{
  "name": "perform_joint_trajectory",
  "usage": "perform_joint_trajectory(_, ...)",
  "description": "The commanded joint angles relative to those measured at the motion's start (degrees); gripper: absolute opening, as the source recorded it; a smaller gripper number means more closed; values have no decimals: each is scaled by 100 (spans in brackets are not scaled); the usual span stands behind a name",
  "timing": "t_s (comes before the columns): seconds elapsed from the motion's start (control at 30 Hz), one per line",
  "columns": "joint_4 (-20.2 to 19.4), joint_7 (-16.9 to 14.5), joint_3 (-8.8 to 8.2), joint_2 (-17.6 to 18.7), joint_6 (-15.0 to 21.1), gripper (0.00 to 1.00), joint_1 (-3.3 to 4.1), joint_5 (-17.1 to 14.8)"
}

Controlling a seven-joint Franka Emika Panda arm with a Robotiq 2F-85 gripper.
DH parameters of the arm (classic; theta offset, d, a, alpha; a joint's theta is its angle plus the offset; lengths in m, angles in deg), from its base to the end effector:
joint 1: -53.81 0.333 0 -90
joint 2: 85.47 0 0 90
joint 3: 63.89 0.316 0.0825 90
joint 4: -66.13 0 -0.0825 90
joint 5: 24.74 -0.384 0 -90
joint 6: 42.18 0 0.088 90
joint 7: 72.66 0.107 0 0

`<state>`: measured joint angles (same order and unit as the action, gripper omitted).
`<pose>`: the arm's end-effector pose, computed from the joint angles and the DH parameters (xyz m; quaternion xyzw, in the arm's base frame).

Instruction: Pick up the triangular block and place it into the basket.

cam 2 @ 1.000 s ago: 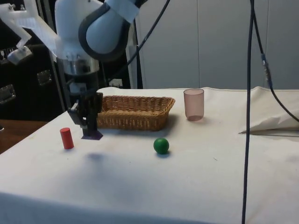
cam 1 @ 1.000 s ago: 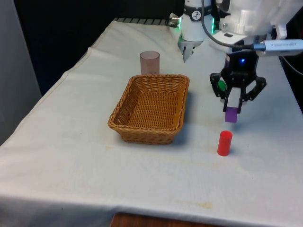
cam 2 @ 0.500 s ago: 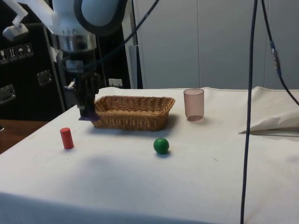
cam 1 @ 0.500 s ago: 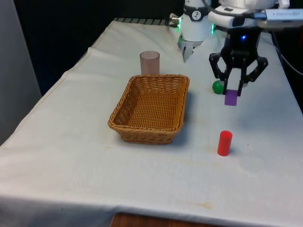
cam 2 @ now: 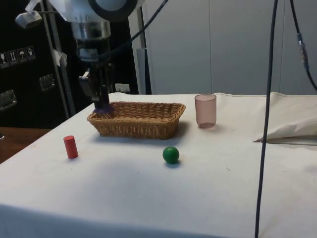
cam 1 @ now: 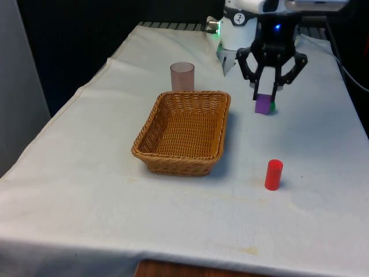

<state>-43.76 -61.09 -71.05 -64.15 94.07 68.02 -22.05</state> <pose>0.6269 0.0813 0.3093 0.9980 -0.0179 0.0508 0.0316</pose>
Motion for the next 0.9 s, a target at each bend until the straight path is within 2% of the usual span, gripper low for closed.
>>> perform_joint_trajectory(0.0, -92, -74, -11, -57, 86, 33, -29, -17)
perform_joint_trajectory(0.17, -281, -235, -138, -160, 189, 33, -57, -29)
perform_joint_trajectory(0.2, -252, -218, -189, -143, 126, 33, -23, 0)
perform_joint_trajectory(0.23, -338, -298, -195, -195, 212, 33, -63, -34)
perform_joint_trajectory(0.43, -464, -504, -355, -223, 309, 33, -97, -57)
perform_joint_trajectory(0.47, -418, -447, -390, -189, 241, 33, -52, -11)
perform_joint_trajectory(0.5, -498, -567, -407, -223, 338, 33, -103, -63)
perform_joint_trajectory(0.7, -596, -831, -607, -178, 464, 33, -149, -120)
perform_joint_trajectory(0.73, -561, -728, -636, -183, 367, 33, -92, -46)
perform_joint_trajectory(0.77, -607, -859, -630, -172, 481, 33, -155, -132)
perform_joint_trajectory(0.87, -647, -974, -710, -126, 567, 33, -172, -172)
